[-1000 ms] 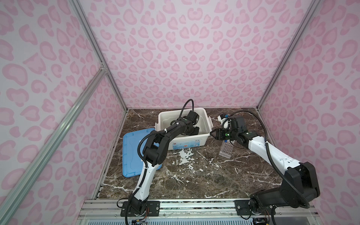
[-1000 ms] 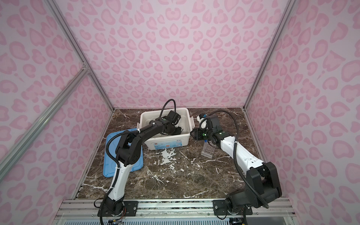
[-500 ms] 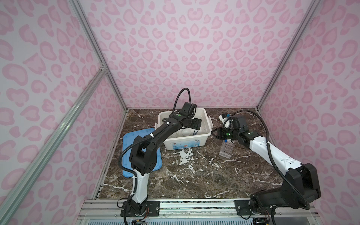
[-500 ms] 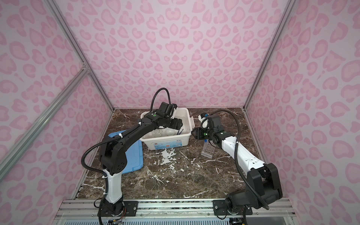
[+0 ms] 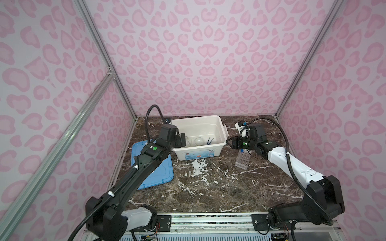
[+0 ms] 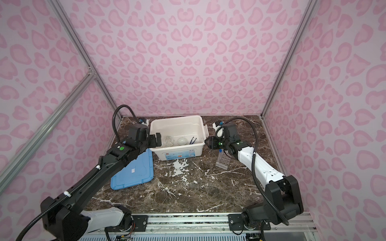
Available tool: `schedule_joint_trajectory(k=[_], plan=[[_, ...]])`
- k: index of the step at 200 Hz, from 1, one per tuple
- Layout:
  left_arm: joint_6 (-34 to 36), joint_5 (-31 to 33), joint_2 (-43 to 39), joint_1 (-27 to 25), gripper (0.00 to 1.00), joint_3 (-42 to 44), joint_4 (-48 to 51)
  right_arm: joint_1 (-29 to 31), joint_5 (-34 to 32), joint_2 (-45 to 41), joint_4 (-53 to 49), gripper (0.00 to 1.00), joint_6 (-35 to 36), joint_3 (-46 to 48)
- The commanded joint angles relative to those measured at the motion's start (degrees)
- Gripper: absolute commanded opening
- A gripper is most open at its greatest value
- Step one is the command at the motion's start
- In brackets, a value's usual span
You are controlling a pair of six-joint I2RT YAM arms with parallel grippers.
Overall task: Organize the chemistry lab equipment
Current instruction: 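Withdraw the left gripper from the bin toward the blue lid, then grasp the edge of the blue lid nearest the robot with the left gripper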
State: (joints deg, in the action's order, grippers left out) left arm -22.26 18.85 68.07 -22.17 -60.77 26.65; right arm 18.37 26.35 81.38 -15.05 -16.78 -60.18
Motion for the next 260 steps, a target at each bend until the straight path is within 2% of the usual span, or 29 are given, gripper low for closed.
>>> schedule_joint_trajectory(k=[1, 33, 51, 79, 106, 147, 169, 187, 210, 260], plan=[[-7.1, 4.5, -6.0, 5.9, 0.99, 6.3, 2.9, 0.0, 1.2, 0.0, 2.7, 0.59, 0.1, 0.4], [-11.2, 3.0, -15.5, 18.9, 0.97, 16.4, 4.4, 0.0, 2.1, -0.1, 3.8, 0.59, 0.4, 1.1], [-12.5, 1.8, -17.6, 25.9, 0.96, 20.5, 4.5, 0.1, 2.9, 0.0, 5.3, 0.59, -0.3, 1.9], [-15.8, -0.7, -15.2, 32.5, 0.96, 23.8, 3.8, 0.0, 4.9, 1.0, 8.3, 0.59, -1.5, 3.0], [-15.6, -2.3, -10.4, 38.0, 0.97, 25.1, 1.8, -0.2, 6.8, 2.3, 9.2, 0.59, -1.6, 2.7], [-12.2, -3.6, -4.5, 41.4, 1.0, 24.5, -0.7, -0.8, 9.4, 4.6, 10.6, 0.59, -1.6, 2.5], [-10.2, -6.2, 0.8, 42.6, 0.92, 23.0, -1.6, -1.5, 10.5, 5.6, 11.4, 0.59, -2.3, 2.8], [-10.2, -4.6, 4.8, 43.3, 0.89, 22.2, -2.2, -1.7, 10.8, 5.6, 11.5, 0.59, -2.4, 3.0], [-9.5, -8.6, 8.9, 45.9, 0.8, 21.6, -4.1, -1.8, 11.1, 5.3, 11.4, 0.59, -2.2, 2.9], [-7.7, -11.1, 15.4, 46.1, 0.71, 19.5, -5.4, -1.8, 10.7, 5.4, 10.8, 0.59, -1.5, 2.8]])
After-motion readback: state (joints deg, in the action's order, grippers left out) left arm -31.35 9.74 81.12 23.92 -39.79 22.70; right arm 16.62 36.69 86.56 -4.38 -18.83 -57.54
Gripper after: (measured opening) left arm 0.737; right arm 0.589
